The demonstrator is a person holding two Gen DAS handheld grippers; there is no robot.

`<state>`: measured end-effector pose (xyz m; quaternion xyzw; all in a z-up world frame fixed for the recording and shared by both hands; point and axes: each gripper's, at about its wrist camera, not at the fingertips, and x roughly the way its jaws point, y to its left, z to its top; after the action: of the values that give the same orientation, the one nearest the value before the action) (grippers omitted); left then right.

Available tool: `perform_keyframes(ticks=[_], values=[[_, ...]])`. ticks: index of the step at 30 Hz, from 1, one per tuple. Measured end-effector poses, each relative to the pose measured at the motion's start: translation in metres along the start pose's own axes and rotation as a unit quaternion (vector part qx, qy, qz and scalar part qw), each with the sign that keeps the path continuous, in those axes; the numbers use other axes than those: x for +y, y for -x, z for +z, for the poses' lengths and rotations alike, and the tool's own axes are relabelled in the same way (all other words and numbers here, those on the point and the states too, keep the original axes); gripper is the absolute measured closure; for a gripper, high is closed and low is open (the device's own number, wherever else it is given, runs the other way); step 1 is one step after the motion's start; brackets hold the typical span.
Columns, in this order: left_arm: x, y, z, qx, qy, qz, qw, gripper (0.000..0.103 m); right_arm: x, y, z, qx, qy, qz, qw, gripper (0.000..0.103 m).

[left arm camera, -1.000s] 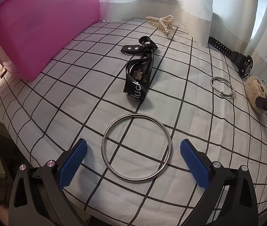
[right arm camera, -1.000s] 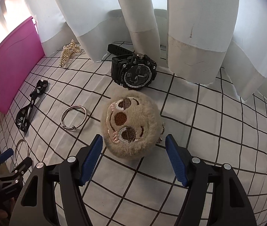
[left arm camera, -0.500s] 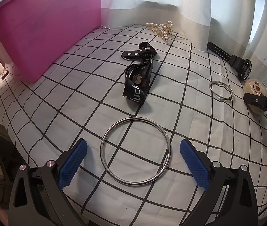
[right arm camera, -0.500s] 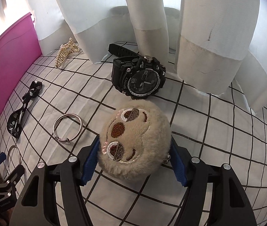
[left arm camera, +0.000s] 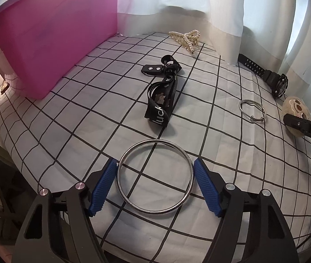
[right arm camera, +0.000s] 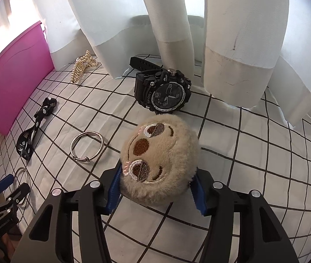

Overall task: Organize jewelry
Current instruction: 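Grasp the plush sloth keychain with the right tool while the left tool grasps the large metal ring, then carry the sloth keychain over the tub with the right tool while the left tool carries the ring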

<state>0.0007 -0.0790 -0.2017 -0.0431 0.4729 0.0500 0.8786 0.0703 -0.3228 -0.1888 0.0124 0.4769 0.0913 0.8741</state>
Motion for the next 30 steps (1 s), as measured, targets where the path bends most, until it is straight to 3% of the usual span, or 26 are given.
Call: perform_keyframes(ticks=[10,19,30], values=[[-0.002,0.042,0.024,-0.043,-0.023,-0.011,0.9987,0.033,0.008,0.037,0.000,-0.020,-0.011,0.020,1.000,0.051],[0.023,0.095,0.061,-0.084,-0.021,-0.027,0.9959,0.033,0.032,0.085,0.011,-0.042,-0.013,0.029,0.999,0.051],[0.079,0.167,0.116,-0.160,-0.023,-0.050,0.9856,0.033,0.101,0.149,0.054,-0.105,0.005,0.052,0.993,0.051]])
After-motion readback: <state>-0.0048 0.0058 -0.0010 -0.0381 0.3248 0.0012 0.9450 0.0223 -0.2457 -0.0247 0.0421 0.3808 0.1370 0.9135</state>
